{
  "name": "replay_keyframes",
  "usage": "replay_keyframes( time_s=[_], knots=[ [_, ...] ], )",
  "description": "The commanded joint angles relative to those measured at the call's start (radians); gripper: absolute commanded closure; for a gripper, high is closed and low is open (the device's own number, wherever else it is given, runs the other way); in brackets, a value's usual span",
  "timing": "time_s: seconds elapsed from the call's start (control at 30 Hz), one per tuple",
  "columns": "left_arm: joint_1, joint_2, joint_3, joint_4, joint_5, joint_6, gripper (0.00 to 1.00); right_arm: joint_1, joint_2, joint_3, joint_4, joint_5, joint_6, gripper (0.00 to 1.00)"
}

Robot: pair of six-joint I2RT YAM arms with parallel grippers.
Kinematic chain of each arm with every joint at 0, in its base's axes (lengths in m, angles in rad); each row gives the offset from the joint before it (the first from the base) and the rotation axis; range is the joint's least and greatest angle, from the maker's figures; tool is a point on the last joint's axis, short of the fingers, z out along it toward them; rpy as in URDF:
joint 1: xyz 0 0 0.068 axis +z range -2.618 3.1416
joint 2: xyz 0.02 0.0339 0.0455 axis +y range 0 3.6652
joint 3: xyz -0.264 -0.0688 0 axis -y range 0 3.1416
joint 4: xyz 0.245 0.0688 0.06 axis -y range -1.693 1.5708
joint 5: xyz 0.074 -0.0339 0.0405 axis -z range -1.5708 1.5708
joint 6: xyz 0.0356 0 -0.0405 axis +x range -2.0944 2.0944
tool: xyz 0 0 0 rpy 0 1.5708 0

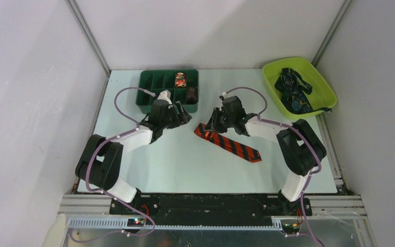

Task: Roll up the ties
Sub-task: Roll the tie at the center of the board.

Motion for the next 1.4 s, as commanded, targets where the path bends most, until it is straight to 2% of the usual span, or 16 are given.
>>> replay_keyframes(
  time_s=[0.0,0.53,1.37],
  knots=[
    [-0.018,0.03,0.042,0.07,0.048,0.017,0.23,-0.005,0.028,-0.002,0.055,-0.023,0.029,0.75],
    [-0.048,0.096,0.037,0.137,0.092,0.05,0.24,-0.013,0.096,-0.001,0.035,-0.002,0.022,0.8],
    [-0.096,0.196,0.041,0.203,0.186,0.094,0.24,-0.005,0.105,-0.001,-0.07,0.083,-0.022,0.81]
  ],
)
